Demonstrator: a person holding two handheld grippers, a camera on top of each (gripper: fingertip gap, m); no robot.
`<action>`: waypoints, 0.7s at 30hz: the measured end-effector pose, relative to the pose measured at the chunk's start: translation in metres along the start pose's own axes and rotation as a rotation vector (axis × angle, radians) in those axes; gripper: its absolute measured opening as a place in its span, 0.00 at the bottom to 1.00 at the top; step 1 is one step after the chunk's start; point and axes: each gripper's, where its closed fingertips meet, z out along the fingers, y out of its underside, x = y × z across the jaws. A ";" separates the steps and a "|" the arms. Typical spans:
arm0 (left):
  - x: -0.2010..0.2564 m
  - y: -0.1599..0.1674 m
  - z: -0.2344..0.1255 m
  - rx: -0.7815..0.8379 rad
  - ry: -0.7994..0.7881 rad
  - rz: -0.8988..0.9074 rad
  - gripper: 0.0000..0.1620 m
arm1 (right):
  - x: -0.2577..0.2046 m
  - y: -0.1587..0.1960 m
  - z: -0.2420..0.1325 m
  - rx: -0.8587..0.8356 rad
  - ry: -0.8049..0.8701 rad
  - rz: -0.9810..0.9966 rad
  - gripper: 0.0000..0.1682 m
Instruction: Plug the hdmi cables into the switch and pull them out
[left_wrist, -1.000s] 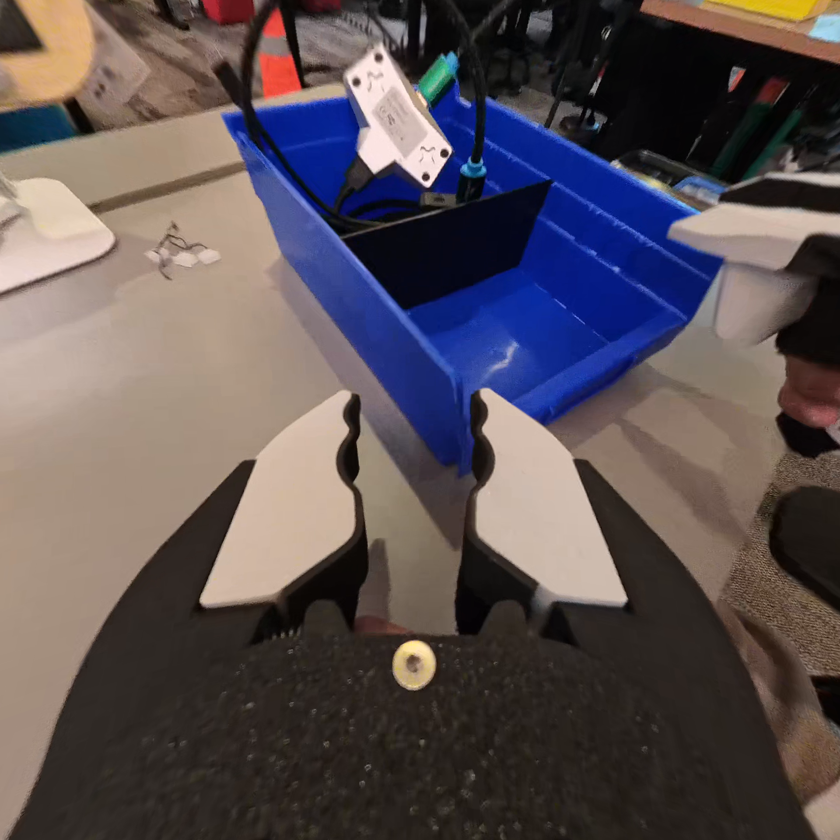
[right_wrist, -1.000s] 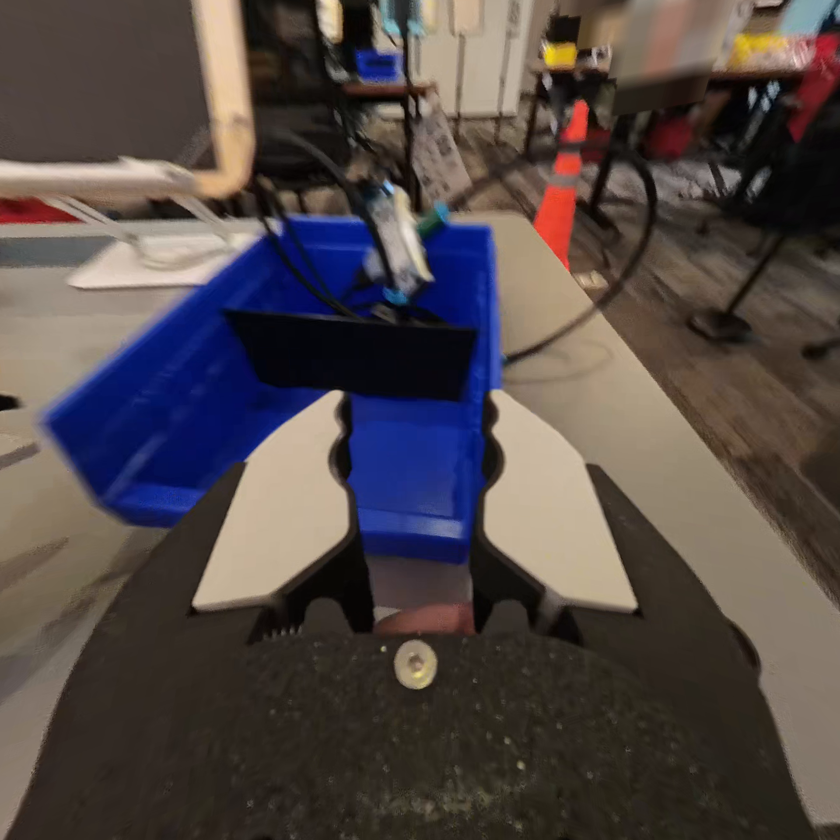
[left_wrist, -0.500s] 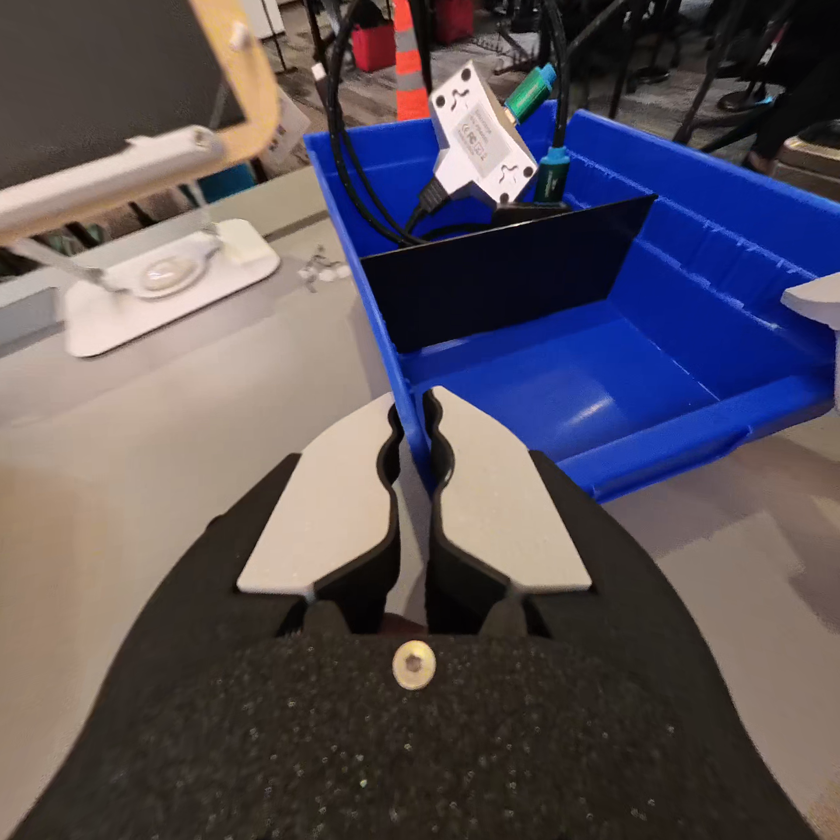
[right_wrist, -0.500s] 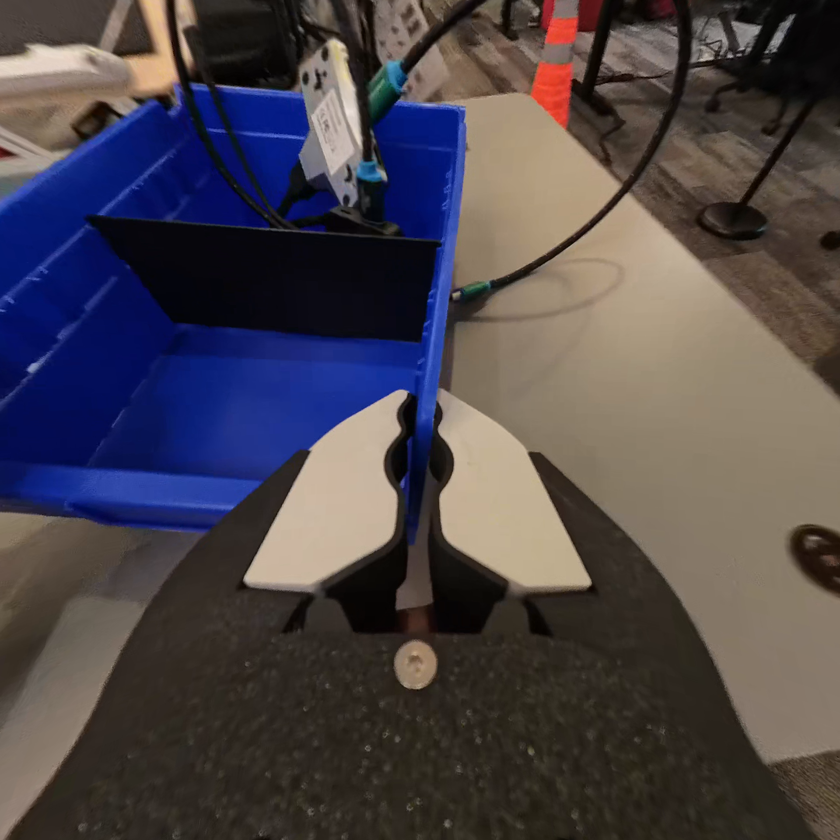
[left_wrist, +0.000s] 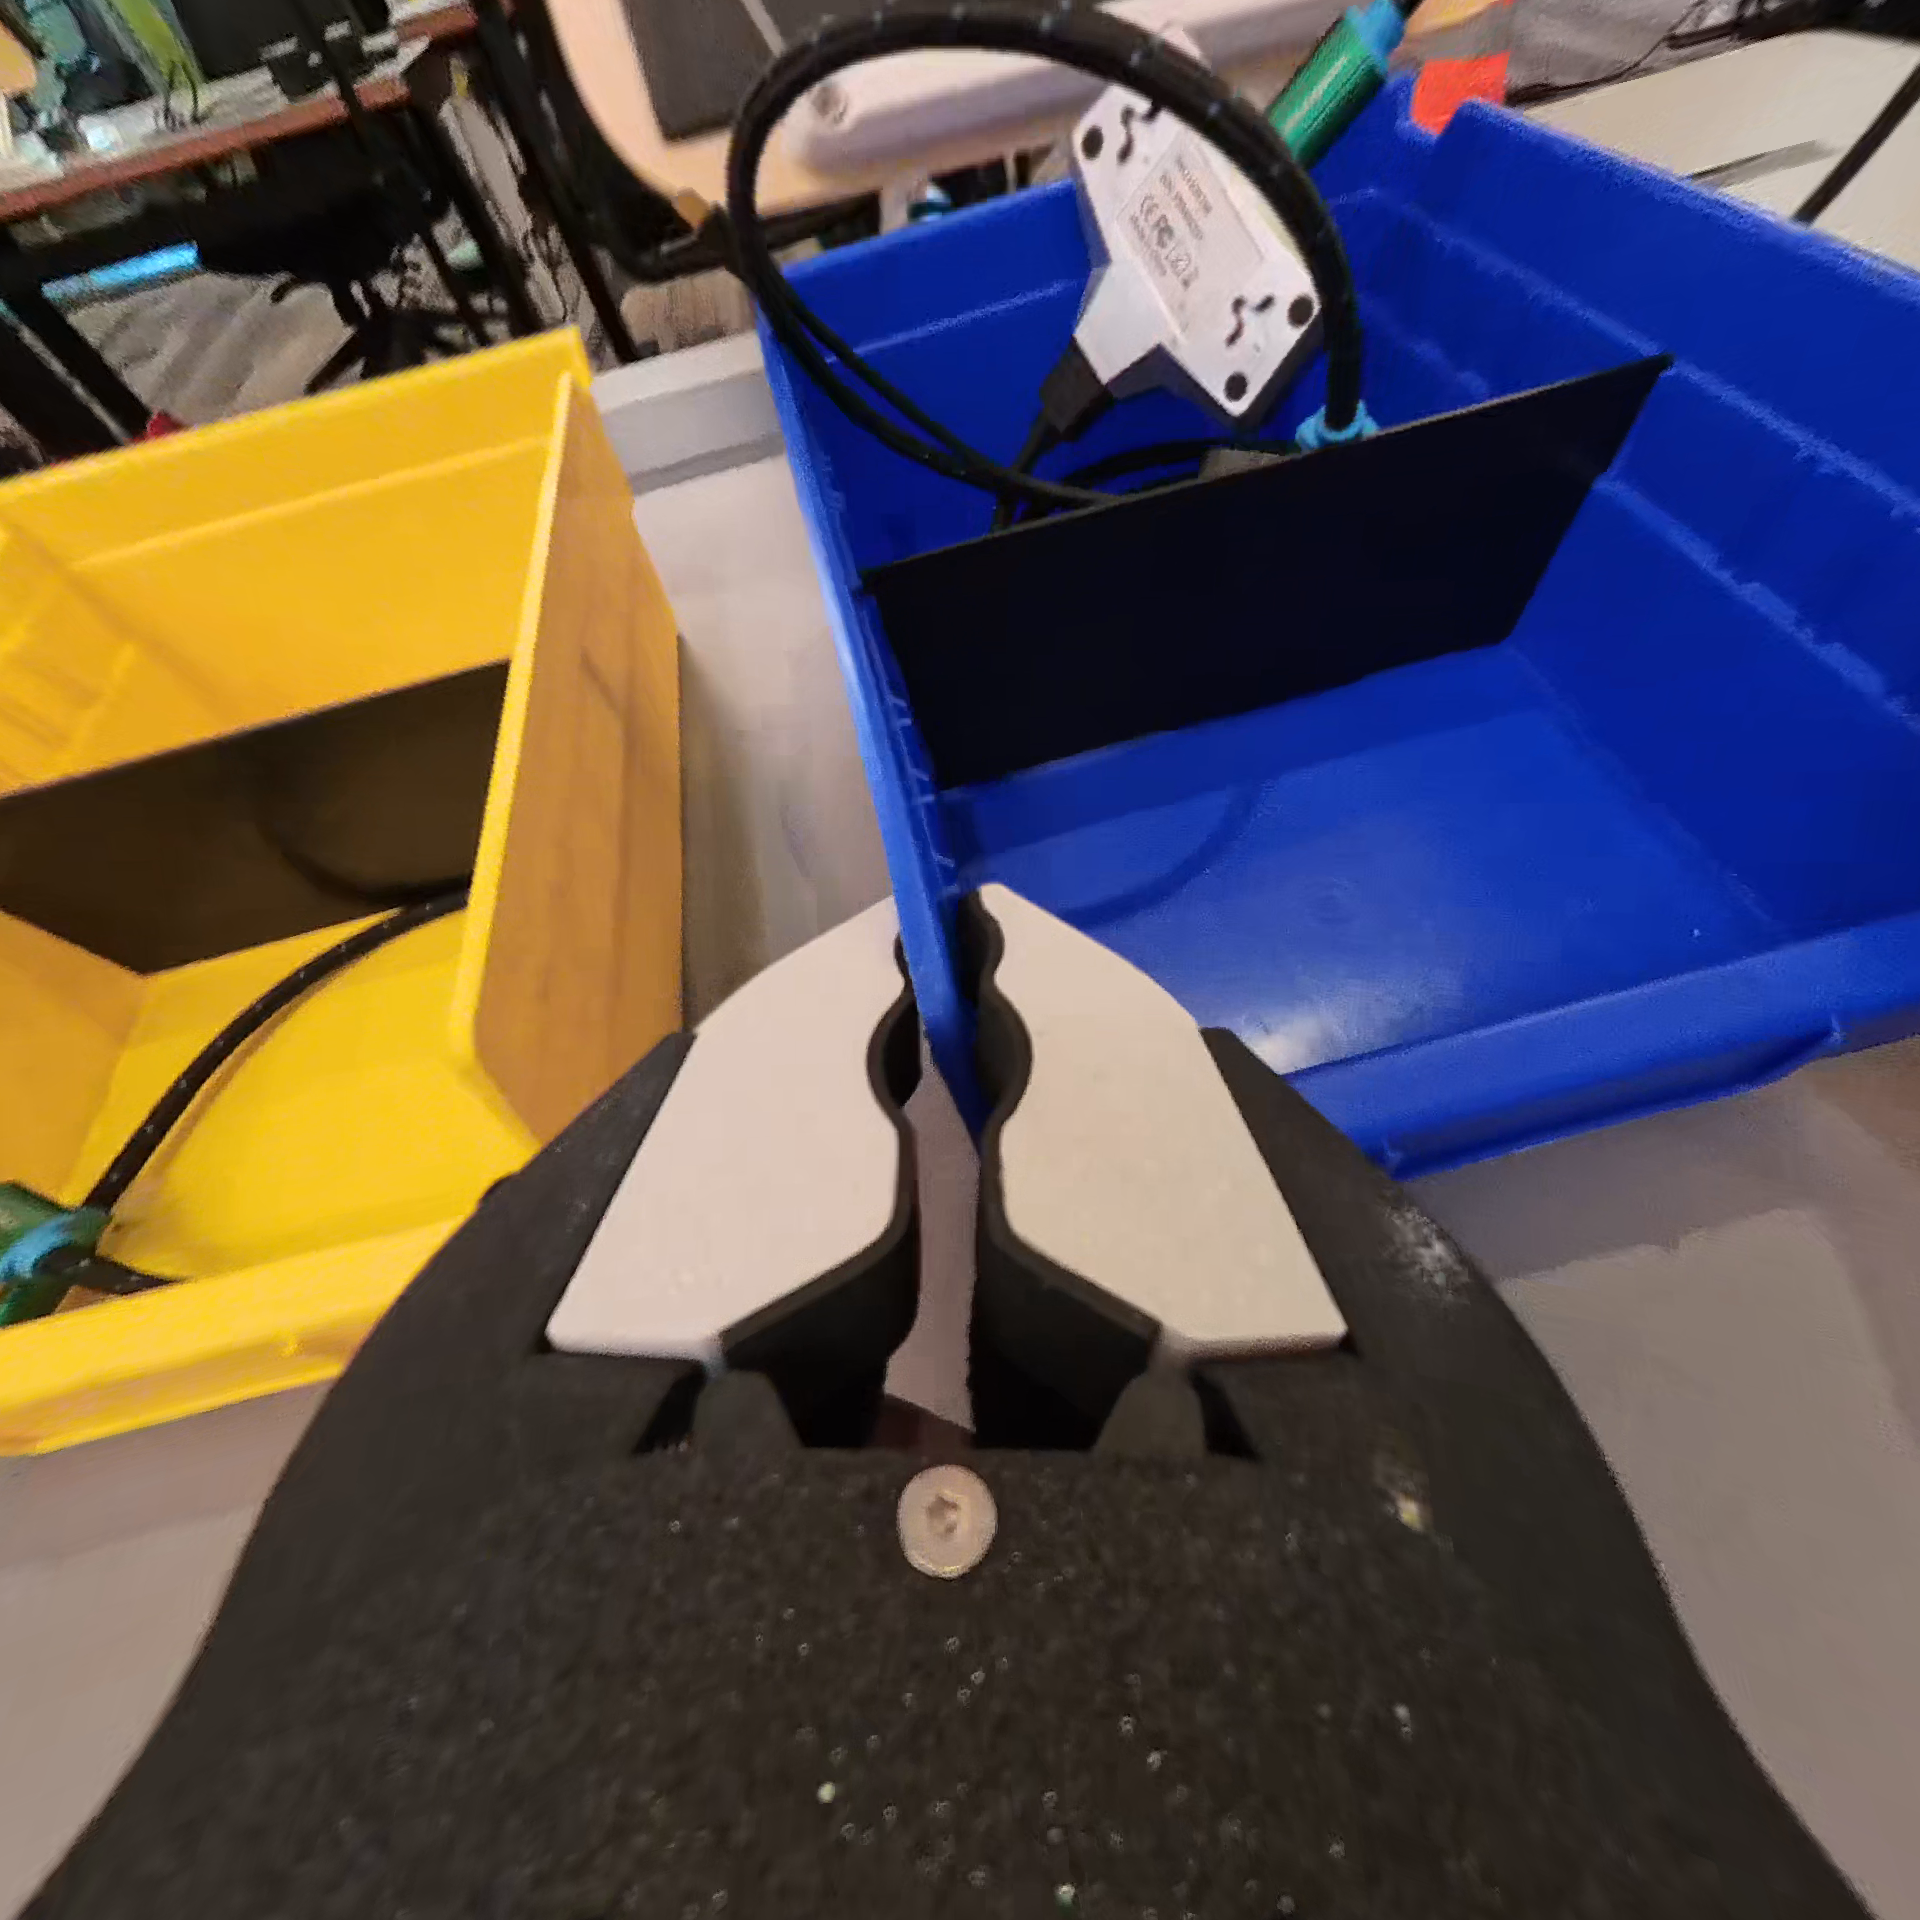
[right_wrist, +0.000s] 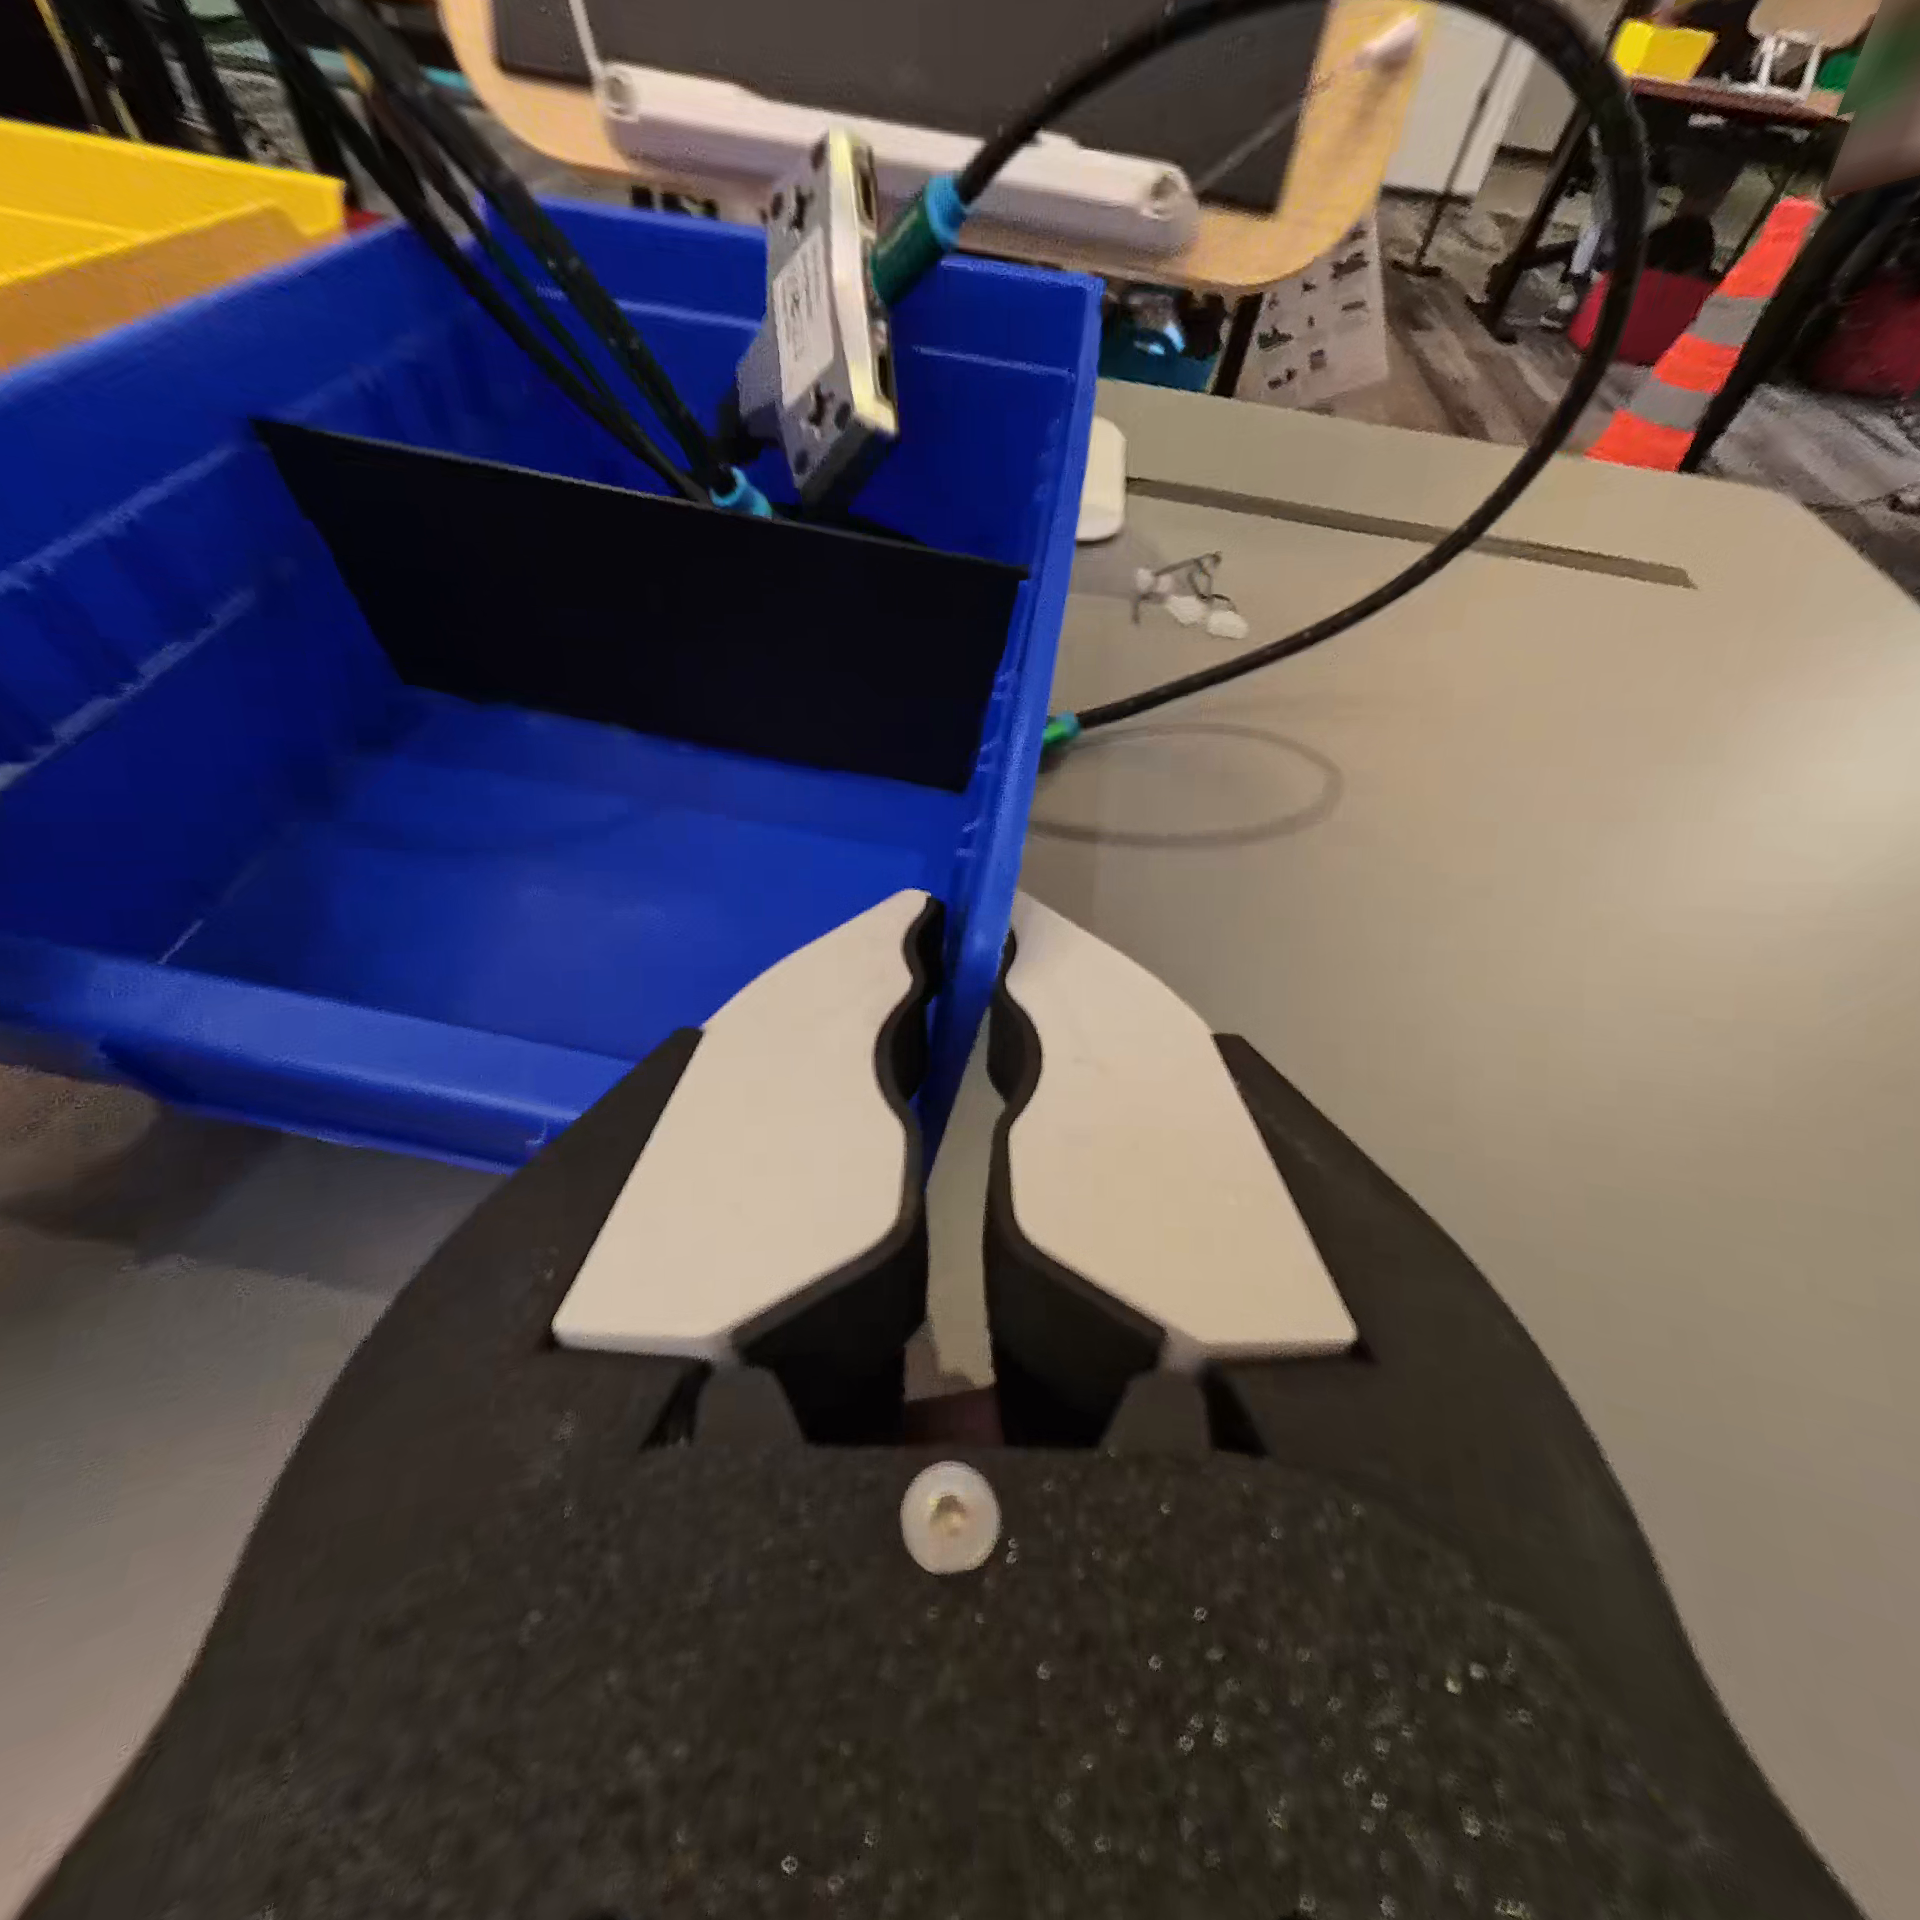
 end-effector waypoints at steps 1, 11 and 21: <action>-0.003 0.004 0.000 -0.014 -0.002 -0.023 0.03 | -0.005 0.003 0.002 -0.012 -0.019 -0.019 0.03; -0.034 -0.022 -0.082 0.198 0.233 -0.370 0.19 | -0.001 0.005 -0.043 0.059 -0.238 -0.222 0.14; -0.275 0.056 -0.079 0.001 -0.253 -0.271 0.26 | -0.078 0.004 -0.105 0.189 -0.546 -0.288 0.12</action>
